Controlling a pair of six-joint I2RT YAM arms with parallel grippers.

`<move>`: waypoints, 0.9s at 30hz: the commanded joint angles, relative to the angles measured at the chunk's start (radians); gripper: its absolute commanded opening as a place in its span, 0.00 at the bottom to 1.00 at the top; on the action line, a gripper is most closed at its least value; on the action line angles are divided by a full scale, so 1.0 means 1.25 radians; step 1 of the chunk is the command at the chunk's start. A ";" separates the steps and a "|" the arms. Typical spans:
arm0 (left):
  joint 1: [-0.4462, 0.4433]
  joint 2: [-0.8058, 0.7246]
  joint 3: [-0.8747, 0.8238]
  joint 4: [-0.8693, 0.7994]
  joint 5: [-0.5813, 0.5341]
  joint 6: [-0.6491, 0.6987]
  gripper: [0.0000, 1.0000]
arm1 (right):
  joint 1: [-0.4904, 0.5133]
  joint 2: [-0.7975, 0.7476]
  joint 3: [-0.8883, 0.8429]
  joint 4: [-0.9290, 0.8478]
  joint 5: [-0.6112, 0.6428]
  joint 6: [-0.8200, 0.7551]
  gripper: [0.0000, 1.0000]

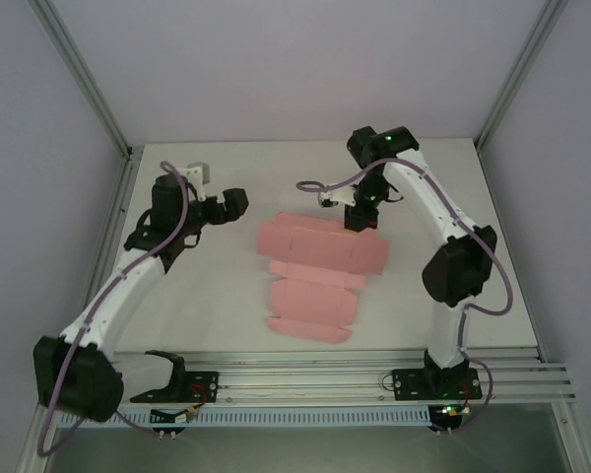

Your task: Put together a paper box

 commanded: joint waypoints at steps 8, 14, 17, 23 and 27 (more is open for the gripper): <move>0.010 0.150 0.058 0.032 0.285 0.278 0.85 | -0.004 -0.008 0.039 -0.049 -0.076 -0.173 0.00; 0.010 0.164 0.062 -0.029 0.499 0.388 0.81 | -0.004 -0.008 0.045 -0.043 -0.073 -0.150 0.00; 0.009 0.166 0.069 -0.070 0.559 0.445 0.78 | -0.006 0.003 0.065 -0.041 -0.080 -0.130 0.00; -0.020 0.200 0.115 -0.168 0.579 0.519 0.69 | -0.006 0.029 0.113 -0.072 -0.098 -0.117 0.00; -0.046 0.238 0.154 -0.168 0.565 0.519 0.68 | -0.005 0.028 0.116 -0.088 -0.122 -0.122 0.00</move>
